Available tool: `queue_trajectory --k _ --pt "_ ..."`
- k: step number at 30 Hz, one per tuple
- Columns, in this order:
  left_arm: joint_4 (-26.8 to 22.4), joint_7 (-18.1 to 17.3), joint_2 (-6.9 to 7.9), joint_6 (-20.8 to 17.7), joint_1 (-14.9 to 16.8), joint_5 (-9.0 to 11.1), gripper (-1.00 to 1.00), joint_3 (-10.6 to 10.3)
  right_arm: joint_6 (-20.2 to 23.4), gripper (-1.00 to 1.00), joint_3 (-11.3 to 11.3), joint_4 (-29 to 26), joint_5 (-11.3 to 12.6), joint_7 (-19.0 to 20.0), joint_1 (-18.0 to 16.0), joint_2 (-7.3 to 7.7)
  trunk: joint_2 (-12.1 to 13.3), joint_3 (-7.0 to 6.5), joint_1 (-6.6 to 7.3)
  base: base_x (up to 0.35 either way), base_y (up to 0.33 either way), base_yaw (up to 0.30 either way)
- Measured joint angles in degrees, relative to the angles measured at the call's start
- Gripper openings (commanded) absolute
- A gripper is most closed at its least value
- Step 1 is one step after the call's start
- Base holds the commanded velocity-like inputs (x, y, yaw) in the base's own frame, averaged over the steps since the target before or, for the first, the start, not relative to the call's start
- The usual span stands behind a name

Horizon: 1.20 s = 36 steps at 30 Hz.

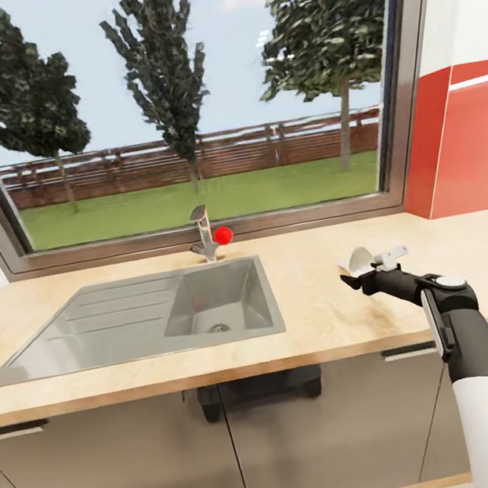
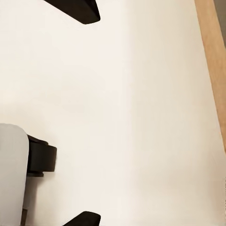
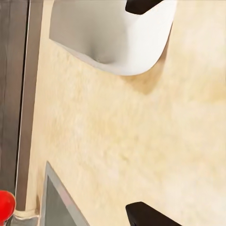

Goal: Set up a coffee station on the kitchen countertop: keep the coffee maker on the countertop, move the bottle of coffee from the kitchen shelf to the counter next to the coffee maker, place a paper coffee filter on top of the coffee maker, put the saucer next to the coffee maker with the coffee cup on the saucer, and place the electric kettle next to the coffee maker.

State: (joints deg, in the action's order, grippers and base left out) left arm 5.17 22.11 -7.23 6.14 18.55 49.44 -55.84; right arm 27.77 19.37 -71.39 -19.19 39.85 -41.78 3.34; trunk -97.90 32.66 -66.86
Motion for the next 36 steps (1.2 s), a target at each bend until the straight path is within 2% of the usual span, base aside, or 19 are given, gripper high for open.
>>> queue_trajectory --k 14,20,27,31,36 --pt "0.0 0.0 0.0 -0.02 -0.06 0.0 1.0 0.0 -0.34 1.0 0.0 0.94 -0.01 -0.09 0.0 -0.03 0.0 0.0 0.01 0.068 0.0 0.0" --pt "0.0 0.0 0.0 -0.01 -0.06 0.0 1.0 0.0 -2.17 1.0 0.11 3.2 -0.03 -0.07 0.0 0.36 0.0 0.0 0.03 0.271 0.0 0.0" --pt "0.0 0.0 0.0 0.0 -0.06 0.0 1.0 0.0 -3.82 1.0 0.2 5.02 -0.05 -0.1 0.0 0.83 0.0 0.0 0.0 0.022 0.0 0.0" --pt "0.0 0.0 0.0 0.01 -0.06 0.0 1.0 0.0 -8.05 1.0 0.2 5.31 -0.09 -1.95 0.16 0.89 0.0 0.0 0.0 0.0 0.0 0.0" --pt "0.0 0.0 0.0 0.01 -0.06 0.0 1.0 0.0 -9.5 1.0 0.2 6.32 -0.08 -4.97 0.47 0.89 0.0 0.0 0.0 0.0 0.0 0.0"
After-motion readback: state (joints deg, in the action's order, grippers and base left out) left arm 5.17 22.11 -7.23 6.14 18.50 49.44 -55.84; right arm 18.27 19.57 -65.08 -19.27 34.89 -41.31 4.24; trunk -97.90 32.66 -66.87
